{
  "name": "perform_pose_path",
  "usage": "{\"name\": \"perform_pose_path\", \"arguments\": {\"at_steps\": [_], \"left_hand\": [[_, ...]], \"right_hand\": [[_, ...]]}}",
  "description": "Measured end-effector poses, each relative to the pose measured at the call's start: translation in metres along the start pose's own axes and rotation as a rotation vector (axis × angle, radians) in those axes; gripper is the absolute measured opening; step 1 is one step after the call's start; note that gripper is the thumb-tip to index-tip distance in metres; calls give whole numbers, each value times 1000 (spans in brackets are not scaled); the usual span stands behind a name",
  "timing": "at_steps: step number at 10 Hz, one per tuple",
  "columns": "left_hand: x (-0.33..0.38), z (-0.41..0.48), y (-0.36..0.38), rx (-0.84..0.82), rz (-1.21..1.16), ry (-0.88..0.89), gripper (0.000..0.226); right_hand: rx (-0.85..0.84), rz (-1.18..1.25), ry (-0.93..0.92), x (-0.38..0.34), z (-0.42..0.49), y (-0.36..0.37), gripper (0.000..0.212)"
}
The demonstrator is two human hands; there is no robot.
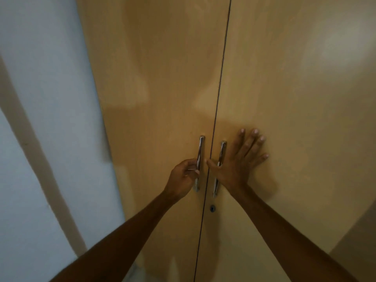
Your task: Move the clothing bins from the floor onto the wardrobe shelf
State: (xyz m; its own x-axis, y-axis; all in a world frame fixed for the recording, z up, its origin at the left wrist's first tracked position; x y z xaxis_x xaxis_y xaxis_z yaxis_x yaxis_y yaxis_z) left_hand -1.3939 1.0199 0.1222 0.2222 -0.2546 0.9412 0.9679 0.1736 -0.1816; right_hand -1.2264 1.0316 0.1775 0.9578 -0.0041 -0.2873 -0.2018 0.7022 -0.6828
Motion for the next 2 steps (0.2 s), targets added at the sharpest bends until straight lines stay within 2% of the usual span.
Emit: {"name": "perform_pose_path", "arguments": {"at_steps": [1, 2], "left_hand": [[9, -23, -35, 111, 271, 156, 29], [18, -45, -84, 298, 444, 286, 45]], "right_hand": [[-34, 192, -40, -9, -24, -5, 130], [-91, 303, -119, -23, -50, -9, 123]]}}
Point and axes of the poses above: each hand's wrist, its own z-axis towards the middle knuckle, its own y-axis out of the palm, x = y × z, the point moved 5 cm from there along z, towards the middle knuckle, and after that the axes turned 8 degrees about x, right-handed, at the moved point
